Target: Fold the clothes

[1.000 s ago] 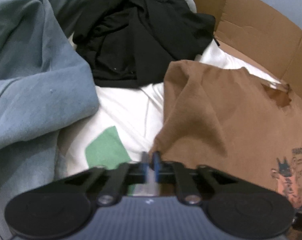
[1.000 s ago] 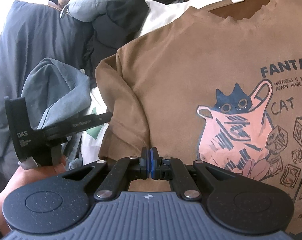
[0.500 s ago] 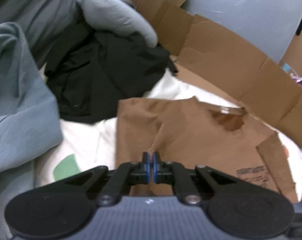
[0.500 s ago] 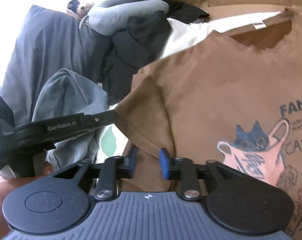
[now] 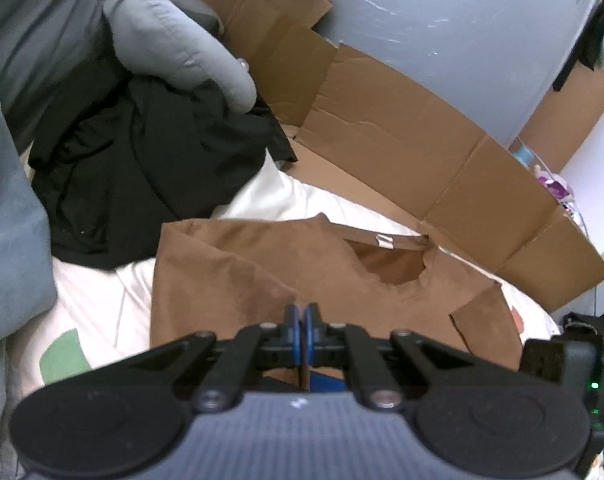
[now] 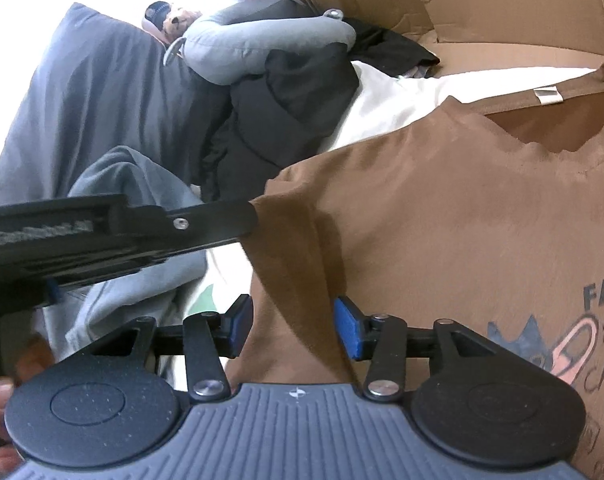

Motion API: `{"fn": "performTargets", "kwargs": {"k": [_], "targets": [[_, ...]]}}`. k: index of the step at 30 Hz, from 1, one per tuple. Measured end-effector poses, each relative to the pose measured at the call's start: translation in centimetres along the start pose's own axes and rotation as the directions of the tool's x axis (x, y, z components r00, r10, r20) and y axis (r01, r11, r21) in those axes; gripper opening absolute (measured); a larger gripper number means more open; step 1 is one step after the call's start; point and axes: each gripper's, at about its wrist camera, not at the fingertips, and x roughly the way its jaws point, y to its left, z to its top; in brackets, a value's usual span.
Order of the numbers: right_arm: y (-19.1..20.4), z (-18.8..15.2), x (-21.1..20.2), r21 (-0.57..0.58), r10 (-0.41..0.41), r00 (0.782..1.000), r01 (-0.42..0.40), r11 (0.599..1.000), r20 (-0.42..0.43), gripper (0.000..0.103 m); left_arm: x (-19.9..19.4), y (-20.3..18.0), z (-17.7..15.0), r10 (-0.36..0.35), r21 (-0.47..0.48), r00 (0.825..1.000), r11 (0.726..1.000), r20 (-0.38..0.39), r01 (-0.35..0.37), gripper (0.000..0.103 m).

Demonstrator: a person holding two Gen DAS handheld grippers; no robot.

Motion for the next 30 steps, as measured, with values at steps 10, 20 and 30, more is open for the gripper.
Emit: {"fn": "performTargets", "kwargs": {"k": [10,20,30], "targets": [[-1.7,0.3,2.0,-0.036,-0.013,1.000,0.012,0.999,-0.013,0.051,-0.7,0.2,0.2,-0.010,-0.018,0.999,1.000,0.047,0.011,0.014],[-5.5,1.3,3.0,0.101,-0.021,0.999,0.024,0.995,-0.026,0.047,1.3,3.9,1.9,0.143,-0.072,0.989,0.988,0.034,-0.140,0.030],[-7.8,1.9,2.6,0.242,-0.025,1.000,0.028,0.970,-0.013,0.002,5.6,5.0,5.5,0.236,0.013,0.972,0.972,-0.013,-0.236,0.047]]}}
